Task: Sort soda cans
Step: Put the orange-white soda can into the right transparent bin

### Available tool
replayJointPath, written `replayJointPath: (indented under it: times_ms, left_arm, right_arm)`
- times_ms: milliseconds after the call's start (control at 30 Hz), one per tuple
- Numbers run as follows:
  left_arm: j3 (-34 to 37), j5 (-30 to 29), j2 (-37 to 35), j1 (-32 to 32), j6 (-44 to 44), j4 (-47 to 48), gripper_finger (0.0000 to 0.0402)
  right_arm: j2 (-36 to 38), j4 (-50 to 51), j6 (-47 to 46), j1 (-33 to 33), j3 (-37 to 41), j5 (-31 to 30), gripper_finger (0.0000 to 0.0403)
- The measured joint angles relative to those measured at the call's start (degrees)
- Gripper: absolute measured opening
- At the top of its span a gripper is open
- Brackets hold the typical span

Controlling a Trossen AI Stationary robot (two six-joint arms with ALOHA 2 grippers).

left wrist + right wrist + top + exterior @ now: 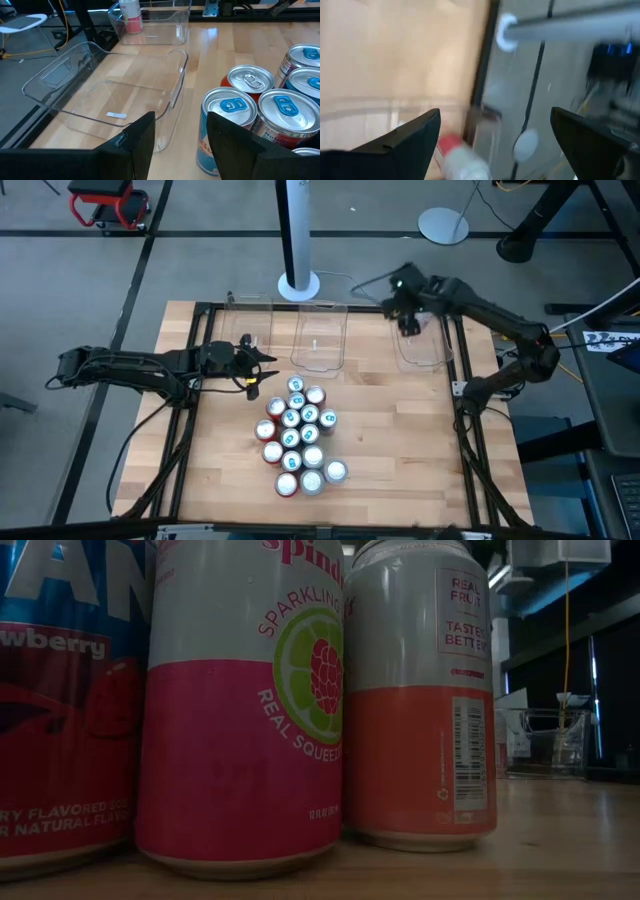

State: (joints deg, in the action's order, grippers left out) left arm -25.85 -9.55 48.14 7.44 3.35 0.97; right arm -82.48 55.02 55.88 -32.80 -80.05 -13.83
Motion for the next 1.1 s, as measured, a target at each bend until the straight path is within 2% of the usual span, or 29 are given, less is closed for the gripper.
replayJointPath:
  times_ms: [167,367,433,567,867,1100]
  left_arm:
    - [0.0,0.01,0.0,-0.01,-0.32,0.05,0.0169]
    - [0.0,0.0,0.0,-0.02,-0.09,0.01,0.0169]
    - [0.0,0.01,0.0,-0.02,0.15,-0.3,0.0169]
    - [0.0,0.01,0.0,-0.01,0.35,-0.52,0.0169]
    - [0.0,0.0,0.0,-0.02,1.79,-0.45,0.0169]
    - [0.0,0.01,0.0,-0.01,1.81,-0.45,0.0169]
  right_arm:
    - [-0.04,0.71,-0.15,11.55,0.02,1.65,0.0376]
    - [-0.04,-0.58,-5.34,24.57,0.03,4.77,0.0376]
    - [-0.04,-1.39,-6.2,28.25,0.04,4.16,0.0376]
    - [-0.04,-3.33,-8.93,33.53,0.04,1.01,0.0376]
    - [-0.31,-12.21,-16.65,42.35,0.07,0.8,0.0376]
    - [-2.81,-20.31,-18.32,49.53,0.07,4.1,0.0376]
